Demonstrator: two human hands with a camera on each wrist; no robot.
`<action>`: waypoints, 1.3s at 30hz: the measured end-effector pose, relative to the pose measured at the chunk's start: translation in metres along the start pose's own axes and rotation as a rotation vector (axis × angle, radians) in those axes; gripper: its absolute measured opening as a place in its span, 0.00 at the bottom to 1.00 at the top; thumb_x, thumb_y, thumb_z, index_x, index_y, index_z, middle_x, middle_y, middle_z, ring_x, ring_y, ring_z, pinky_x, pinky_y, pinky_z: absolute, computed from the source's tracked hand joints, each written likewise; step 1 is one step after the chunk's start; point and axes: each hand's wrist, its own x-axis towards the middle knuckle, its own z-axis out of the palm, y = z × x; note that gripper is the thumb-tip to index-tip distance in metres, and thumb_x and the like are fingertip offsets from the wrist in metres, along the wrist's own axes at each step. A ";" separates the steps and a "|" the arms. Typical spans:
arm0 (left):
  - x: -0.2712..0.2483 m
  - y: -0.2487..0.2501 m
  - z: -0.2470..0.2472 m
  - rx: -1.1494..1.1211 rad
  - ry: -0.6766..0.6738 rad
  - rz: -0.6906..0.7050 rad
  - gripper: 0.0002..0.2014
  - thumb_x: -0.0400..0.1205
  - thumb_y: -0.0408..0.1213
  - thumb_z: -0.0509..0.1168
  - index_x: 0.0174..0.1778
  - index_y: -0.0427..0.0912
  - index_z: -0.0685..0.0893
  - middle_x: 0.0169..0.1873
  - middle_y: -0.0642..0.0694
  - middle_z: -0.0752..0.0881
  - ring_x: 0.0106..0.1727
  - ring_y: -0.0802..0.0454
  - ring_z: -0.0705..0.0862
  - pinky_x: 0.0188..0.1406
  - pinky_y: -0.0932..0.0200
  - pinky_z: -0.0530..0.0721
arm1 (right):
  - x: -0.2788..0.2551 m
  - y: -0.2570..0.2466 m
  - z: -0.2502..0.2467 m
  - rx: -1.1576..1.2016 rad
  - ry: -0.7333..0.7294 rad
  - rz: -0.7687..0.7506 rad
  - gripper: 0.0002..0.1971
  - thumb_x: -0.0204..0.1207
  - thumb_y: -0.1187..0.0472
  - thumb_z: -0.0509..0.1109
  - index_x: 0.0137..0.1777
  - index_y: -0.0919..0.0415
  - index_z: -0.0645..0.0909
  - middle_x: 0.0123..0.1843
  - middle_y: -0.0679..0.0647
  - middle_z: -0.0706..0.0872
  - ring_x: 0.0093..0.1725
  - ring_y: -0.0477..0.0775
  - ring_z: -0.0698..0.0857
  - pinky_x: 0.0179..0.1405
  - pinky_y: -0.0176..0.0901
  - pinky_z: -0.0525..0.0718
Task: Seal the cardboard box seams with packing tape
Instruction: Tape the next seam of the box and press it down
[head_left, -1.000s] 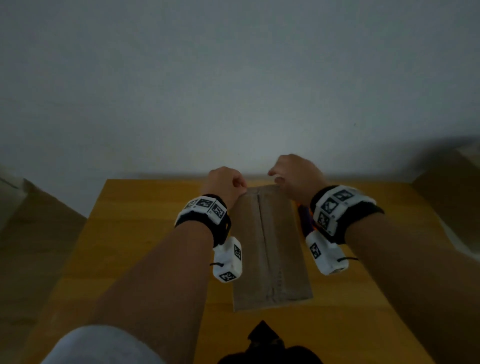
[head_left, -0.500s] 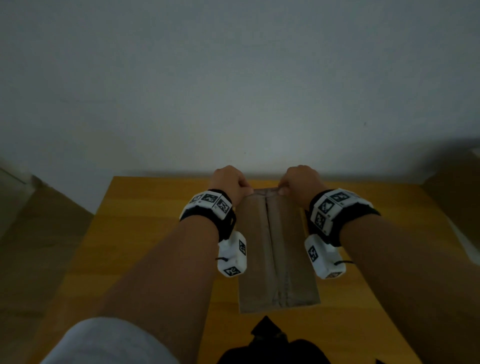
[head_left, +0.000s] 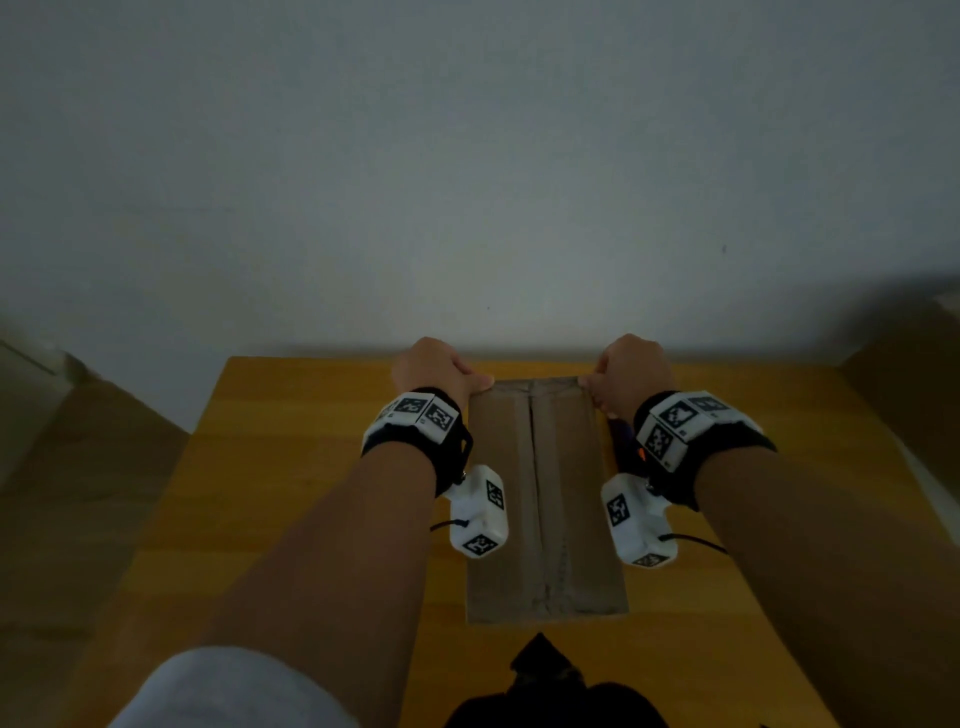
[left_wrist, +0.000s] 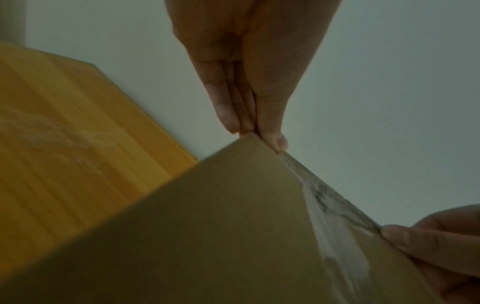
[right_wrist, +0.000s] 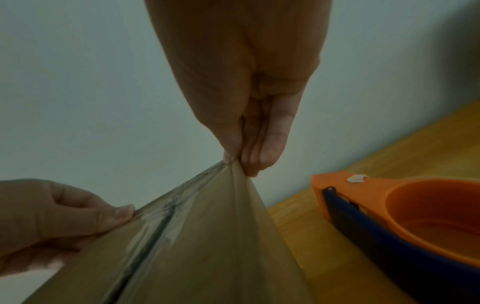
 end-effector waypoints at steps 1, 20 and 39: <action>0.000 0.000 0.000 0.017 0.004 0.015 0.13 0.71 0.52 0.76 0.39 0.45 0.92 0.41 0.49 0.92 0.43 0.51 0.88 0.38 0.60 0.80 | 0.000 0.001 0.001 -0.003 -0.015 0.004 0.20 0.76 0.52 0.71 0.43 0.74 0.89 0.39 0.66 0.92 0.38 0.61 0.91 0.44 0.52 0.91; -0.002 0.013 0.018 0.104 -0.263 0.213 0.13 0.73 0.47 0.76 0.46 0.42 0.92 0.49 0.44 0.91 0.51 0.48 0.88 0.48 0.58 0.84 | -0.015 0.006 0.006 -0.002 -0.159 -0.049 0.28 0.84 0.49 0.58 0.41 0.73 0.90 0.38 0.64 0.93 0.39 0.62 0.93 0.47 0.52 0.91; -0.003 -0.049 -0.019 0.105 -0.072 -0.242 0.27 0.80 0.59 0.62 0.40 0.32 0.78 0.26 0.43 0.74 0.27 0.47 0.75 0.37 0.53 0.79 | -0.040 0.012 -0.008 0.059 -0.250 0.173 0.29 0.83 0.41 0.55 0.26 0.61 0.72 0.27 0.57 0.77 0.32 0.59 0.80 0.48 0.51 0.84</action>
